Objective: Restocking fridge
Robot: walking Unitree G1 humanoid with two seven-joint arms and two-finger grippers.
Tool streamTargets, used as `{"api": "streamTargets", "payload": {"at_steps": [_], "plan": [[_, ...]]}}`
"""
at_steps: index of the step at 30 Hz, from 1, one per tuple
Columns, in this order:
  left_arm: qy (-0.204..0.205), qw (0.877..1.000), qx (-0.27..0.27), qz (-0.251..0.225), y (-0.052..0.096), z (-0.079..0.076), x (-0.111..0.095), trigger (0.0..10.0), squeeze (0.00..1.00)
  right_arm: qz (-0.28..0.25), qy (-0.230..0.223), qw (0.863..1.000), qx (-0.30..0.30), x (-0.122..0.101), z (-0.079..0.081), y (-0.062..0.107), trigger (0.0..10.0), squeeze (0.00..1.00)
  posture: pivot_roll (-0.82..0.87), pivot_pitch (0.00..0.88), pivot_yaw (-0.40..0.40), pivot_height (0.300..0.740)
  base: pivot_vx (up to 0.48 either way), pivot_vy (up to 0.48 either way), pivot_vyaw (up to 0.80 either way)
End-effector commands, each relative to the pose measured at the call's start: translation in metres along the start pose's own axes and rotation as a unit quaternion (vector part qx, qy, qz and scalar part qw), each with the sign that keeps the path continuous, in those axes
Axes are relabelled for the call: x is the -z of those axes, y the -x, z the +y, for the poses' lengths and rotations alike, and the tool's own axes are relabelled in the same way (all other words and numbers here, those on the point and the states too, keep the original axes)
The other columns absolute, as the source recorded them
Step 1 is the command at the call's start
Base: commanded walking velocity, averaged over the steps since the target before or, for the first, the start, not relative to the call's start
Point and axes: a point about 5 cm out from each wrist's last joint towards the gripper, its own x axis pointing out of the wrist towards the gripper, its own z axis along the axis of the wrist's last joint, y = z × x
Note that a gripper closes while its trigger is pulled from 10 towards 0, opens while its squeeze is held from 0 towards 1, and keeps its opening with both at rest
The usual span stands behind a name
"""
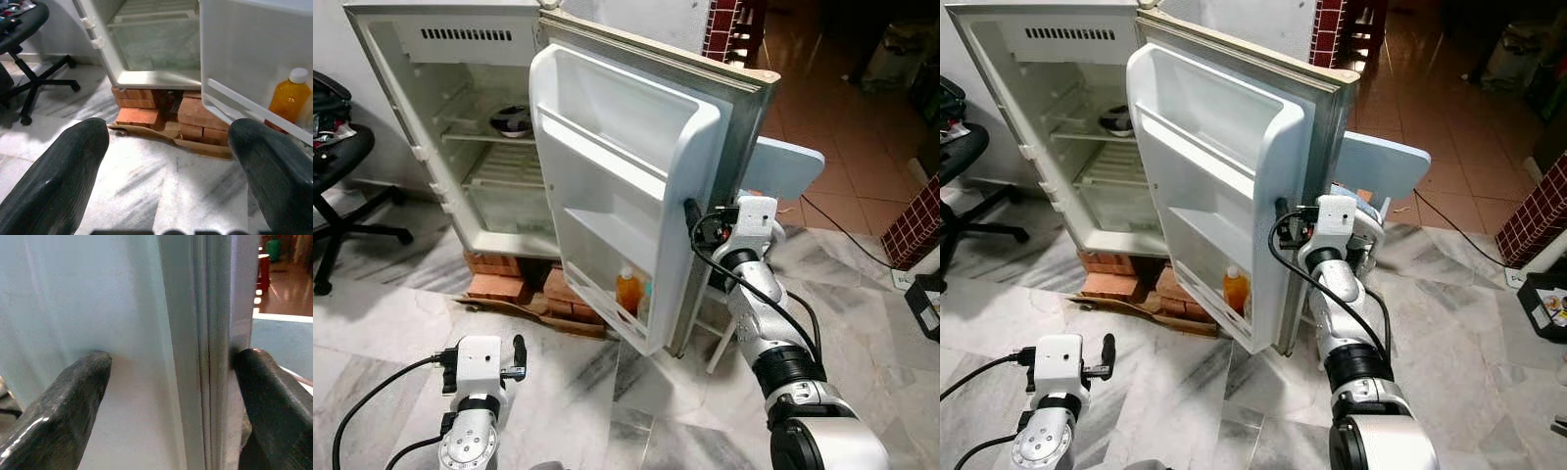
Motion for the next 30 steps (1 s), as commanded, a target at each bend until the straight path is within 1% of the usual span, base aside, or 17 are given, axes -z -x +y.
{"api": "streamTargets", "payload": {"at_steps": [1,2,3,4,7,9,13,15,16,18,21,23,25,26,28,29,30], "plan": [[-0.004,1.0,0.001,-0.002,-0.001,0.001,-0.003,10.0,0.0,0.006,-0.108,0.979,-0.172,-0.004,0.046,0.0,10.0,0.0,0.05,0.027,0.006,0.74,0.0,0.0,0.0],[-0.004,1.0,0.001,-0.002,-0.001,0.001,-0.003,10.0,0.0,0.006,-0.108,0.979,-0.172,-0.004,0.046,0.0,10.0,0.0,0.05,0.027,0.006,0.74,0.0,0.0,0.0],[-0.005,1.0,0.003,0.001,-0.001,0.001,-0.002,10.0,0.0,0.003,-0.206,0.928,-0.31,-0.014,0.07,0.018,10.0,0.0,0.05,0.027,0.01,0.74,0.0,0.0,0.0],[-0.006,1.0,0.004,0.002,-0.002,0.001,-0.002,10.0,0.0,0.005,-0.228,0.909,-0.35,-0.018,0.077,0.026,10.0,0.0,0.04,0.026,0.012,0.74,0.0,0.0,0.0],[-0.012,1.0,0.01,0.003,-0.003,-0.001,-0.002,10.0,0.0,0.026,-0.251,0.863,-0.438,-0.022,0.083,0.047,10.0,0.0,0.04,0.024,0.015,0.74,0.0,0.0,0.0],[-0.014,1.0,0.012,0.003,-0.004,-0.003,-0.002,10.0,0.0,0.059,-0.23,0.845,-0.478,-0.014,0.079,0.063,10.0,0.0,0.04,0.024,0.015,0.74,0.0,0.0,0.0],[-0.014,1.0,0.012,0.001,-0.006,-0.002,-0.004,10.0,0.0,0.096,-0.209,0.85,-0.474,0.0,0.068,0.07,10.0,0.0,0.04,0.022,0.02,0.74,0.0,0.0,0.0],[-0.017,1.0,0.014,0.002,-0.006,-0.003,-0.004,10.0,0.0,0.155,-0.172,0.837,-0.496,0.013,0.054,0.088,10.0,0.0,0.03,0.022,0.024,0.74,0.0,0.0,0.0],[-0.017,1.0,0.014,0.002,-0.006,-0.003,-0.004,10.0,0.0,0.155,-0.172,0.837,-0.496,0.013,0.054,0.088,10.0,0.0,0.03,0.022,0.024,0.74,0.0,0.0,0.0],[-0.018,1.0,0.015,0.003,-0.006,-0.003,-0.003,10.0,0.0,0.207,-0.13,0.812,-0.53,0.021,0.046,0.107,10.0,0.0,0.03,0.023,0.024,0.74,0.0,0.0,0.0],[-0.019,1.0,0.016,0.005,-0.006,-0.003,-0.003,10.0,0.0,0.244,-0.095,0.802,-0.537,0.029,0.037,0.115,10.0,0.0,0.03,0.023,0.024,0.74,0.0,0.0,0.0],[-0.02,1.0,0.017,0.007,-0.006,-0.003,-0.003,10.0,0.0,0.257,-0.07,0.805,-0.53,0.034,0.031,0.116,10.0,0.0,0.04,0.022,0.024,0.74,0.0,0.0,0.0],[-0.023,0.999,0.022,0.011,-0.006,-0.004,-0.002,10.0,0.0,0.279,0.003,0.821,-0.498,0.047,0.016,0.112,10.0,0.0,0.03,0.022,0.024,0.74,0.0,0.0,0.0],[-0.023,0.999,0.022,0.011,-0.006,-0.004,-0.002,10.0,0.0,0.279,0.003,0.821,-0.498,0.047,0.016,0.112,10.0,0.0,0.03,0.022,0.024,0.74,0.0,0.0,0.0],[-0.024,0.999,0.027,0.015,-0.007,-0.005,-0.001,10.0,0.0,0.271,0.033,0.847,-0.457,0.049,0.011,0.1,10.0,0.0,0.03,0.022,0.024,0.74,0.0,0.0,0.0],[-0.024,0.999,0.027,0.015,-0.007,-0.005,-0.001,10.0,0.0,0.271,0.033,0.847,-0.457,0.049,0.011,0.1,10.0,0.0,0.03,0.022,0.024,0.74,0.0,0.0,0.0],[-0.025,0.999,0.038,0.017,-0.008,-0.007,-0.001,10.0,0.0,0.258,0.058,0.867,-0.422,0.049,0.009,0.091,10.0,0.0,0.03,0.019,0.026,0.74,0.0,0.0,0.0]]}}
